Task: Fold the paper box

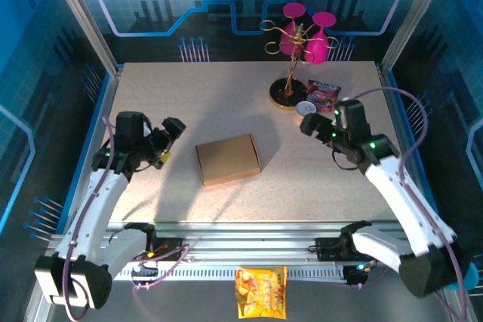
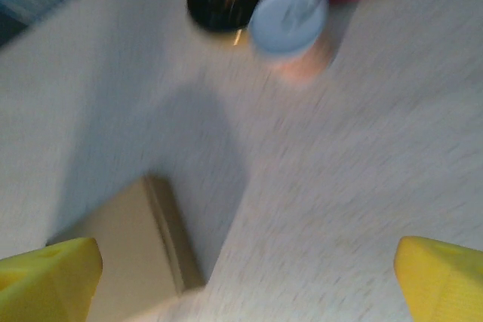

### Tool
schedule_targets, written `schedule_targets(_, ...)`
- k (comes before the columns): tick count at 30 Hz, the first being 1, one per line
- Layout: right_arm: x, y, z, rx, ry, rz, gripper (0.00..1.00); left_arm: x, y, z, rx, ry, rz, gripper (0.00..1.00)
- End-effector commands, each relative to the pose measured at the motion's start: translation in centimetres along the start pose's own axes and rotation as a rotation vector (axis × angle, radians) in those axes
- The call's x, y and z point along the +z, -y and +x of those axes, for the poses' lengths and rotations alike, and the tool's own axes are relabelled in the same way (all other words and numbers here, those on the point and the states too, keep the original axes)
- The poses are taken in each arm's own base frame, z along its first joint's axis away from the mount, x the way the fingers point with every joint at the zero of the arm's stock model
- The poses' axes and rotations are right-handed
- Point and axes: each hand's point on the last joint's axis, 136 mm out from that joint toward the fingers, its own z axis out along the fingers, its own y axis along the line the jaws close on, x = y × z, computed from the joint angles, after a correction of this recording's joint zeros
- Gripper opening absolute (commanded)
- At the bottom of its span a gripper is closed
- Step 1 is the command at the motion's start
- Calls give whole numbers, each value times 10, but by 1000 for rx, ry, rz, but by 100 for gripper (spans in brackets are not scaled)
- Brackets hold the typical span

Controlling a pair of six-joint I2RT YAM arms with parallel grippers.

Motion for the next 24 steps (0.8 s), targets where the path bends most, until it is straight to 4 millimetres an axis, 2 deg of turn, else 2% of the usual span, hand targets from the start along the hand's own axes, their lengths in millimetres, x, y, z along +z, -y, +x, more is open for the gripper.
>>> schedule_targets(1,2,67,-25,-99,288,298,100,-28,-46,-47,56,287,-287,99)
schedule_targets(4,4,92,-27,-192,398,408,100,-45,-82,-68,65,444,-489,99)
schedule_targets(7,13,101,-24,-337,401,475,100,-42,-90,-83,219,509,-555,99)
schedule_targets(10,38,100,-12,-484,369,467,100,-12,-86,-88,458,498,-507,99)
schedule_targets(14,86,81,9,-614,323,331,100,27,-100,-85,659,423,-525,99)
schedule_targets(16,104,72,10,-614,330,281,100,48,-97,-80,700,384,-460,99)
schedule_targets(19,123,65,10,-617,322,265,100,63,-95,-81,688,393,-414,99)
schedule_targets(24,141,49,8,-656,356,173,100,89,-97,-80,693,387,-340,99)
